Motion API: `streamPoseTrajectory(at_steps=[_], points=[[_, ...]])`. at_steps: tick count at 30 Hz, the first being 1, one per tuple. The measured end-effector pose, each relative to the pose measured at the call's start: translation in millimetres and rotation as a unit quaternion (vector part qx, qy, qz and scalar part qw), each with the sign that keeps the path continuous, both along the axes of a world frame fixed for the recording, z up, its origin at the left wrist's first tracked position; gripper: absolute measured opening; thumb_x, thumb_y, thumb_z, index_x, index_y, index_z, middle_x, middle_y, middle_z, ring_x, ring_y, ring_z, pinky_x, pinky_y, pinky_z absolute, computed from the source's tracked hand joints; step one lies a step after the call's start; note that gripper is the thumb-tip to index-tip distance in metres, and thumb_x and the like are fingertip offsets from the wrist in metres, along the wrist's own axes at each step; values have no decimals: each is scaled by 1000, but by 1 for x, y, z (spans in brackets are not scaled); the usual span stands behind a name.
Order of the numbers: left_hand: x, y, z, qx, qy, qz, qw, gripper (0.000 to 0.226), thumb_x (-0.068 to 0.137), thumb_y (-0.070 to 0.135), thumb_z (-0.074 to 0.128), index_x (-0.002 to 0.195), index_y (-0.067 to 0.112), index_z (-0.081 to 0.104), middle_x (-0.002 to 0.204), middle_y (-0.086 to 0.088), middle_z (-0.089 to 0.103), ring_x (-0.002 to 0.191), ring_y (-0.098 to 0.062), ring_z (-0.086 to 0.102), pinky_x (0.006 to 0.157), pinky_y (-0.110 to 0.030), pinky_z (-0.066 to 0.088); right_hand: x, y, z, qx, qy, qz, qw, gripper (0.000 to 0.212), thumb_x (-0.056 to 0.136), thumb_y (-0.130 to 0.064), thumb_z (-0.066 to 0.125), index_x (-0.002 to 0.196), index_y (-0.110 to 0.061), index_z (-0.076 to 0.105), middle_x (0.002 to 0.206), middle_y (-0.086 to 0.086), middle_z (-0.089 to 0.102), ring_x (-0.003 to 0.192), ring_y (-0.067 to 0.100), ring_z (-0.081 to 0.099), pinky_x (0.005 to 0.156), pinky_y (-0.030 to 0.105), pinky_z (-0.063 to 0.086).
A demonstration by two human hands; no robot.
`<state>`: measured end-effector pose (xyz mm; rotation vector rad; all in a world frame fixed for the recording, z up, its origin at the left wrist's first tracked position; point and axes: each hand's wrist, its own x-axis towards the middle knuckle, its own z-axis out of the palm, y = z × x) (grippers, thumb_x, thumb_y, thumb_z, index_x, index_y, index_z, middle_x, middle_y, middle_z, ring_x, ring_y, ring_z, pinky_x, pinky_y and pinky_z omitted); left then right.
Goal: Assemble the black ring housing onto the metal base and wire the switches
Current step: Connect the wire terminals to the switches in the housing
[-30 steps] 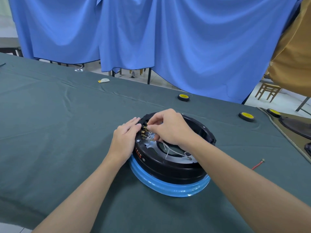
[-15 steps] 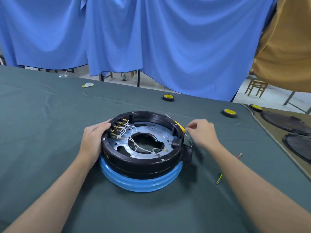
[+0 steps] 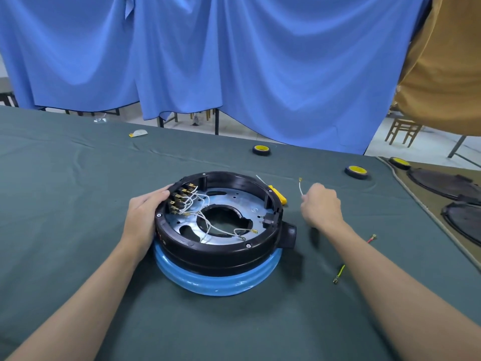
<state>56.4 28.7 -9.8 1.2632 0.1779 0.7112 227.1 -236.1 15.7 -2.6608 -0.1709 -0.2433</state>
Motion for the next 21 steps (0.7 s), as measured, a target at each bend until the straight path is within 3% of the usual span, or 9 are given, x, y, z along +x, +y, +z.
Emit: streamPoseTrajectory(at_steps=[2, 4, 6, 8, 12, 17, 21], points=[[0, 0, 0, -2, 0, 4, 1000, 42, 94, 2, 48, 82, 23, 82, 88, -3, 77, 80, -12, 73, 66, -18, 55, 0, 0, 9, 127, 13, 31, 991, 10, 95, -15, 53, 98, -5, 54, 102, 19, 63, 92, 33, 57, 72, 36, 46], [1, 1, 0, -1, 1, 3, 1000, 41, 94, 3, 49, 82, 24, 82, 88, -3, 77, 80, -12, 74, 66, -18, 55, -7, 5, 23, 255, 46, 80, 963, 16, 93, -10, 59, 109, -10, 56, 86, 10, 68, 74, 20, 63, 65, 31, 51], [1, 2, -1, 4, 3, -1, 1000, 40, 93, 4, 49, 84, 24, 82, 91, -4, 77, 82, -13, 73, 68, -19, 56, -17, 12, 39, 290, 46, 129, 947, 25, 91, -7, 62, 114, -14, 56, 75, 5, 69, 59, 13, 63, 58, 24, 51], [1, 4, -3, 13, 8, -4, 1000, 36, 92, 7, 50, 88, 24, 82, 94, -4, 77, 86, -14, 73, 70, -19, 56, -27, 21, 54, 289, 38, 176, 940, 31, 90, -4, 62, 118, -17, 56, 78, 3, 70, 58, 14, 68, 64, 26, 57], [1, 7, -5, 18, 20, -12, 1000, 29, 86, 17, 54, 94, 24, 81, 100, -6, 77, 95, -18, 73, 76, -22, 56, -48, 43, 73, 275, 105, 287, 912, 43, 93, 0, 56, 133, -14, 47, 95, 8, 64, 72, 23, 74, 81, 34, 59], [2, 7, -6, 19, 30, -13, 999, 29, 84, 20, 54, 92, 26, 81, 100, -5, 77, 95, -19, 72, 88, -34, 54, -77, 72, 83, 151, 133, 404, 892, 51, 96, 1, 46, 140, -23, 37, 95, 6, 55, 77, 19, 74, 82, 35, 59], [3, 8, -7, 16, 36, -14, 999, 29, 84, 20, 54, 92, 25, 81, 100, -6, 77, 96, -20, 72, 95, -40, 52, -93, 97, 81, 41, 125, 428, 894, 52, 94, -2, 33, 141, -24, 35, 90, 3, 59, 72, 7, 71, 79, 32, 58]])
